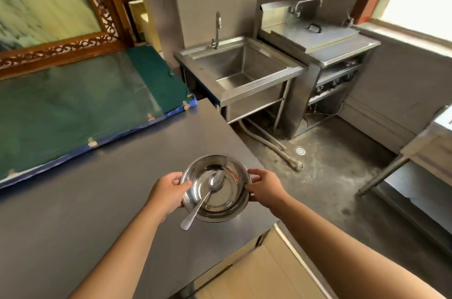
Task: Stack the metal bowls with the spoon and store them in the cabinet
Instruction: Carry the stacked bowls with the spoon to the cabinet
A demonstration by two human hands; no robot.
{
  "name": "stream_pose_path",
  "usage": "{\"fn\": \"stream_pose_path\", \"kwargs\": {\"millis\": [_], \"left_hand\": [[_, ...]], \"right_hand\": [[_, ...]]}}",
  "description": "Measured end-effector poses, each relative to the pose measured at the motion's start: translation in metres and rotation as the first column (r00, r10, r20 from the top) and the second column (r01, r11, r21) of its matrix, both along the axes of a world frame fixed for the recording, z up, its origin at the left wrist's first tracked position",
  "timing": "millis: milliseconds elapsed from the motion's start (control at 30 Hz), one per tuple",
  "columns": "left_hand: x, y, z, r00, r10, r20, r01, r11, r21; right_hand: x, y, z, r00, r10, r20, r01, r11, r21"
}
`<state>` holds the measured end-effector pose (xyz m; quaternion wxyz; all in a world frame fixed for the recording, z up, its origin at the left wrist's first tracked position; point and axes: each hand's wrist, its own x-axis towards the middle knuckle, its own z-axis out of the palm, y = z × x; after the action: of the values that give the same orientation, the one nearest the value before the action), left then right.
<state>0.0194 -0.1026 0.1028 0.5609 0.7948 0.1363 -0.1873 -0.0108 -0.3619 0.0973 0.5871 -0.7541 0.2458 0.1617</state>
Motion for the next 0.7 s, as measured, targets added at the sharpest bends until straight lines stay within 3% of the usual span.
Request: {"fn": "stream_pose_path", "kwargs": {"millis": [367,700], "left_hand": [[-0.038,-0.211,0.040,0.974,-0.191,0.125,0.206,0.972,-0.117],[-0.089,-0.434,0.073,0.821,-0.546,0.166,0.571,0.797,-0.199]], "right_hand": [[-0.105,-0.206,0.055,0.946,-0.267,0.182,0.263,0.964,0.044],[-0.241,-0.371,0.083,0.780,-0.575,0.248,0.604,0.795,-0.055]]}}
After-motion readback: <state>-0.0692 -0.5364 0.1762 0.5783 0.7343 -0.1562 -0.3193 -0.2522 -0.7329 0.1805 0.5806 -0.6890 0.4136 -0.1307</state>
